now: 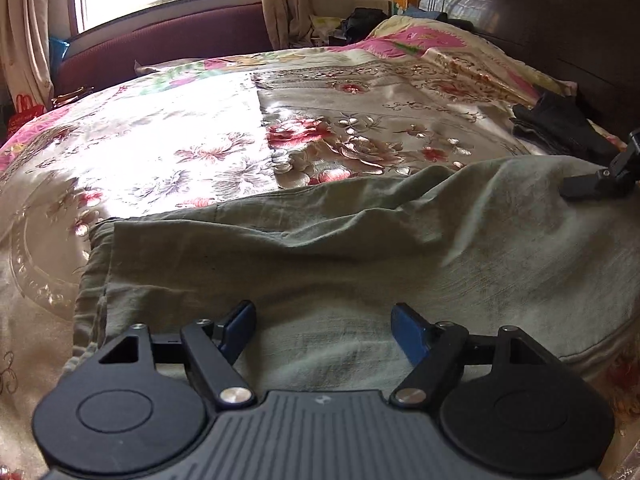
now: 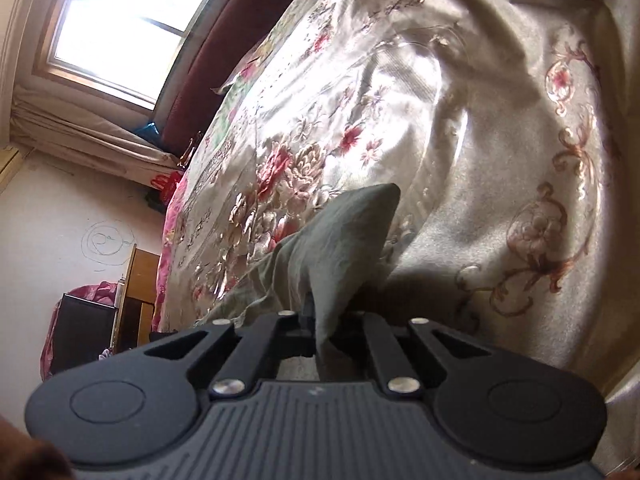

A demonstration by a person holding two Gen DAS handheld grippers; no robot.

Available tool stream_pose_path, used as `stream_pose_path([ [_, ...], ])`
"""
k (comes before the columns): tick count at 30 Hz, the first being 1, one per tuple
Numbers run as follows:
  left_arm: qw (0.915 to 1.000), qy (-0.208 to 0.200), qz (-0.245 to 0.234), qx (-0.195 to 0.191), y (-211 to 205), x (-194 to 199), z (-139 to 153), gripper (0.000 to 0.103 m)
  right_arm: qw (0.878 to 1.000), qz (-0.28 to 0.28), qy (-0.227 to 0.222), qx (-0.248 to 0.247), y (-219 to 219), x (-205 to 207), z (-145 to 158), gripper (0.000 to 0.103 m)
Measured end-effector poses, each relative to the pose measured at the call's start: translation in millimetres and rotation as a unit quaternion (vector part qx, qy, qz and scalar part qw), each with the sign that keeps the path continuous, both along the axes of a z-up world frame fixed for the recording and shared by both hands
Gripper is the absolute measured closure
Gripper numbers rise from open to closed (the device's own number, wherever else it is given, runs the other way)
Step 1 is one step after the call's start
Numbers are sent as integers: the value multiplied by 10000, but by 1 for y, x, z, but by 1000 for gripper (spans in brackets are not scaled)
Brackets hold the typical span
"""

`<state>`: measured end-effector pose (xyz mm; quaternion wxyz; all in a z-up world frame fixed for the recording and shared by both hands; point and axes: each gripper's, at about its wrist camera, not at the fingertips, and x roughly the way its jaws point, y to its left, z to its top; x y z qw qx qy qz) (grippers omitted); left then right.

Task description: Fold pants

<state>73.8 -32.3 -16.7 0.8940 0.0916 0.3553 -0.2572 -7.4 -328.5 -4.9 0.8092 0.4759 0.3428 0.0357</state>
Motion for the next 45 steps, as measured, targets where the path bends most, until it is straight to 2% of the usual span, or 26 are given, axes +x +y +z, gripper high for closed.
stream_pose_path([
  [5, 9952, 320, 525, -760, 42, 8, 6, 15, 9993, 343, -154, 31, 44, 32, 46, 94],
  [7, 9933, 372, 679, -860, 59, 10, 10, 15, 9985, 507, -210, 81, 72, 54, 58, 94],
  [9, 9919, 315, 861, -874, 76, 9, 14, 15, 9969, 708, -235, -251, 104, 73, 65, 94],
  [11, 9890, 287, 1046, -1002, 97, 4, 15, 15, 9938, 936, -203, -559, 139, 94, 68, 94],
  [14, 9838, 318, 1170, -1318, 124, -4, 10, 15, 9913, 1130, 10, -677, 181, 117, 57, 94],
  [17, 9848, 238, 1219, -1214, 131, -6, 6, 15, 9872, 1360, 229, -805, 220, 133, 42, 92],
  [20, 9858, 171, 1196, -1163, 130, -7, 7, 15, 9817, 1599, 344, -976, 253, 135, 31, 69],
  [21, 9858, 197, 1184, -1175, 131, -7, 6, 15, 9807, 1643, 361, -996, 258, 135, 30, 57],
  [22, 9858, 217, 1181, -1177, 131, -7, 5, 15, 9805, 1656, 381, -988, 261, 134, 29, 55],
  [24, 9848, 241, 1185, -1248, 134, -6, 6, 15, 9791, 1779, 268, -951, 266, 130, 33, 56],
  [27, 9805, 349, 1263, -1461, 141, -4, 6, 15, 9726, 1890, 5, -1354, 263, 122, 50, 56],
  [31, 9746, 420, 1408, -1689, 154, -4, 7, 15, 9506, 2000, -267, -2358, 244, 120, 67, 56],
  [33, 9699, 424, 1624, -1764, 164, -7, 8, 15, 9417, 2154, -159, -2579, 230, 124, 67, 56],
  [38, 9545, 377, 2168, -2011, 189, -15, 11, 15, 9400, 2401, 15, -2423, 219, 111, 53, 56],
  [40, 9526, 393, 2215, -2046, 192, -16, 12, 15, 9394, 2544, 207, -2288, 226, 104, 43, 55],
  [42, 9547, 408, 2225, -1934, 190, -14, 11, 15, 9445, 2728, 388, -1790, 234, 92, 33, 55],
  [44, 9587, 390, 2181, -1781, 186, -11, 10, 15, 9487, 2971, 486, -970, 243, 80, 28, 55],
  [45, 9580, 381, 2169, -1834, 187, -10, 11, 15, 9481, 3070, 490, -674, 246, 76, 28, 61],
])
